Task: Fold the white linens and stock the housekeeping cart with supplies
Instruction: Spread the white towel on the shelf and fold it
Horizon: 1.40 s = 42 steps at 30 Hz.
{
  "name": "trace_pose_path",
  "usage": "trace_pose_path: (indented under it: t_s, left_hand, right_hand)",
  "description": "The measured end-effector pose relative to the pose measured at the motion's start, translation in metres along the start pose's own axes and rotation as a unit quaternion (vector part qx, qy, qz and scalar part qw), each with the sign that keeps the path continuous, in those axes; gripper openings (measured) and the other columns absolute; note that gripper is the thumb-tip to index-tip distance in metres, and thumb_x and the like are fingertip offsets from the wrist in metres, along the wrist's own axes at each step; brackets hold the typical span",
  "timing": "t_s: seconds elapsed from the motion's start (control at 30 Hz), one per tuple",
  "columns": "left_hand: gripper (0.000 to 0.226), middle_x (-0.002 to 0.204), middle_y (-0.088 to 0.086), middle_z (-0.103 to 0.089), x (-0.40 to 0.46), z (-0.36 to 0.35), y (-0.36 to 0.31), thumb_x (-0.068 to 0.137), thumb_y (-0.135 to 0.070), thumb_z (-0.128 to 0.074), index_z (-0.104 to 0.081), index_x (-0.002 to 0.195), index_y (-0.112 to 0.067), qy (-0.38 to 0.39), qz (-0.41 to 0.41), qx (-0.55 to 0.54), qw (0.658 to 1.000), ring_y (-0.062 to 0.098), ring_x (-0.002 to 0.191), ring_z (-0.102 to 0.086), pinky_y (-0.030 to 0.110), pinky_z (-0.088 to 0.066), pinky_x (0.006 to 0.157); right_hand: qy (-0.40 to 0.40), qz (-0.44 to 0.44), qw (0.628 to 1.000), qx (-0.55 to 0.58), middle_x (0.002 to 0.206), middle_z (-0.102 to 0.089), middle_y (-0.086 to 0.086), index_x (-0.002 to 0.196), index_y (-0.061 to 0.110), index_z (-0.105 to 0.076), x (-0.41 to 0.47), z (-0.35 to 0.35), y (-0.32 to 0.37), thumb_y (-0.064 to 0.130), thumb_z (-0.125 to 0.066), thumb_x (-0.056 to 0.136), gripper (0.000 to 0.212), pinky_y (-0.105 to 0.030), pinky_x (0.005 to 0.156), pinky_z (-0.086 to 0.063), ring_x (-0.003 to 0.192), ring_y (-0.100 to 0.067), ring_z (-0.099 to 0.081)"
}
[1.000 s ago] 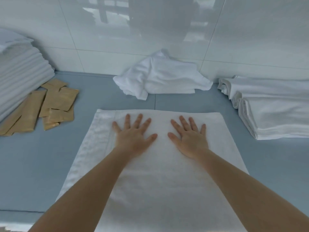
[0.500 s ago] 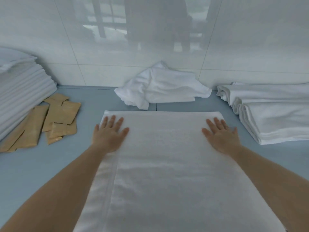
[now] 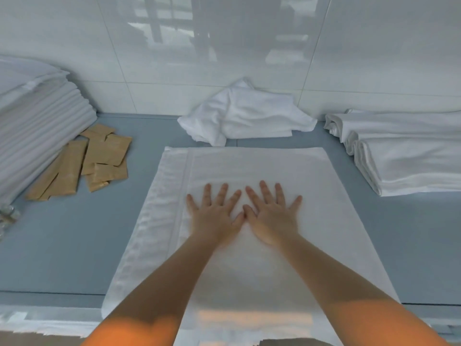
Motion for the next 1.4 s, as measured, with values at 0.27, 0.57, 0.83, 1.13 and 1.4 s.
trace_pose_path:
  t_s: [0.27, 0.57, 0.83, 1.13, 1.4]
  left_hand:
    - [0.072, 0.158, -0.017, 0.014, 0.026, 0.007, 0.030, 0.079, -0.078, 0.000, 0.007, 0.146, -0.051, 0.006, -0.007, -0.003, 1.000, 0.018, 0.146, 0.015, 0.060, 0.007, 0.112]
    - [0.060, 0.161, -0.008, 0.005, -0.023, 0.020, 0.097, 0.094, -0.058, -0.003, 0.001, 0.151, -0.039, -0.002, 0.099, -0.023, 0.995, 0.022, 0.147, 0.011, 0.057, 0.008, 0.115]
    - [0.069, 0.159, -0.015, 0.012, -0.076, -0.008, 0.035, 0.077, -0.079, 0.007, 0.018, 0.141, -0.054, 0.002, 0.030, -0.026, 0.999, 0.028, 0.146, 0.015, 0.069, 0.014, 0.103]
    - [0.064, 0.160, -0.010, 0.006, -0.052, 0.008, 0.022, 0.088, -0.067, -0.007, 0.004, 0.147, -0.048, 0.000, 0.015, -0.022, 1.000, 0.032, 0.146, 0.013, 0.071, 0.012, 0.103]
    - [0.069, 0.159, -0.016, 0.009, -0.085, -0.005, 0.045, 0.081, -0.074, 0.005, 0.010, 0.145, -0.050, -0.011, 0.012, -0.016, 1.000, 0.019, 0.147, 0.013, 0.057, 0.014, 0.110]
  right_hand:
    - [0.009, -0.013, 1.000, 0.011, 0.159, 0.012, 0.015, 0.146, 0.052, 0.005, 0.033, 0.007, -0.025, 0.072, -0.006, 0.087, 0.063, -0.060, 0.110, 0.010, 0.147, -0.015, 0.011]
    - [0.040, -0.143, 0.989, 0.020, 0.161, 0.010, 0.005, 0.151, 0.038, 0.005, -0.031, 0.026, -0.114, 0.052, -0.012, 0.100, 0.056, -0.059, 0.115, 0.001, 0.148, -0.018, 0.009]
    - [0.027, -0.063, 0.997, 0.018, 0.160, 0.012, 0.011, 0.146, 0.051, 0.009, -0.090, 0.006, -0.020, 0.067, -0.008, 0.092, 0.059, -0.070, 0.107, 0.008, 0.147, -0.023, 0.014]
    - [0.023, -0.069, 0.997, 0.033, 0.161, 0.008, 0.010, 0.149, 0.047, 0.000, -0.059, 0.014, -0.005, 0.058, -0.013, 0.097, 0.055, -0.073, 0.105, 0.008, 0.147, -0.024, 0.011]
    - [-0.006, -0.045, 0.999, 0.009, 0.161, 0.003, 0.013, 0.149, 0.048, -0.001, -0.092, 0.003, -0.024, 0.055, -0.010, 0.097, 0.053, -0.056, 0.115, 0.005, 0.148, -0.014, 0.007]
Point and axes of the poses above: each hand's wrist, its own x-axis towards the middle knuckle, its own z-axis out of the back of the hand, y = z × x, the point moved 2 cm from there along x, towards the middle knuckle
